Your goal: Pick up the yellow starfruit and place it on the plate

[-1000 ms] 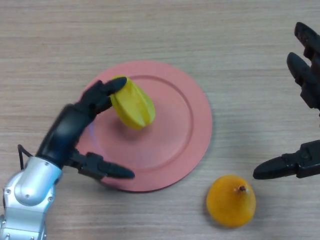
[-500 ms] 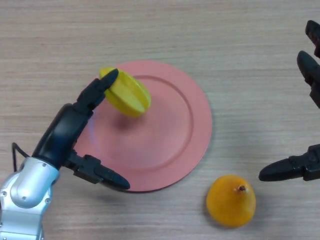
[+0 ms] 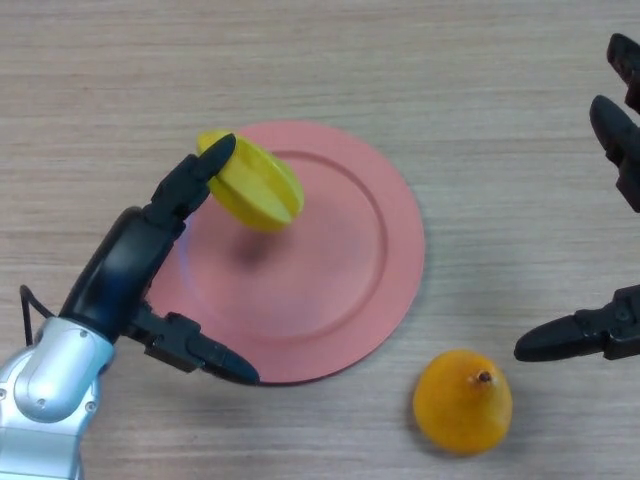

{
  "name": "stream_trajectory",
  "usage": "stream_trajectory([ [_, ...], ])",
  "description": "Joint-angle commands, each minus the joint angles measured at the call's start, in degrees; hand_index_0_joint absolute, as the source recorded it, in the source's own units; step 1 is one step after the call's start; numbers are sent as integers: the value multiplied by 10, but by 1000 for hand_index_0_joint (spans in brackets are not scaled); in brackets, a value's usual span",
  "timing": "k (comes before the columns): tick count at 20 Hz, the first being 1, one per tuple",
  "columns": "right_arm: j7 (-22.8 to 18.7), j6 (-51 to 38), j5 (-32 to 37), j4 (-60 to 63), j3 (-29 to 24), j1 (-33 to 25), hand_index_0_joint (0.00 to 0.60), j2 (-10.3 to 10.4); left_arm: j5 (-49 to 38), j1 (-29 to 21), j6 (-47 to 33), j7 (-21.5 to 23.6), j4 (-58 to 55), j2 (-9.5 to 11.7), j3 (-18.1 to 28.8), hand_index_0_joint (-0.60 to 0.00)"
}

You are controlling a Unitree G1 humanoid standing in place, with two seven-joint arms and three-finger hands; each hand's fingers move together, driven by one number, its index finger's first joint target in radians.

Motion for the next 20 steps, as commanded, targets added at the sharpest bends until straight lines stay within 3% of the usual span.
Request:
stream_trajectory([
  [1,-2,-56,-12,-23,-22,-17,0,-14,-30,-11,-26,-5,-45,18,42,0],
  [5,0,-69,-16,-7,-19,-19,0,-13,-56,-8,-26,-18,-61,16,46,0],
  [12,-15,-99,-5,15,-22,-24,0,-14,-184,-9,-43,23,-92,18,77,0],
  [20,-17,-92,4,18,-15,-20,0,-12,-218,-19,-62,56,-120,24,96,0],
])
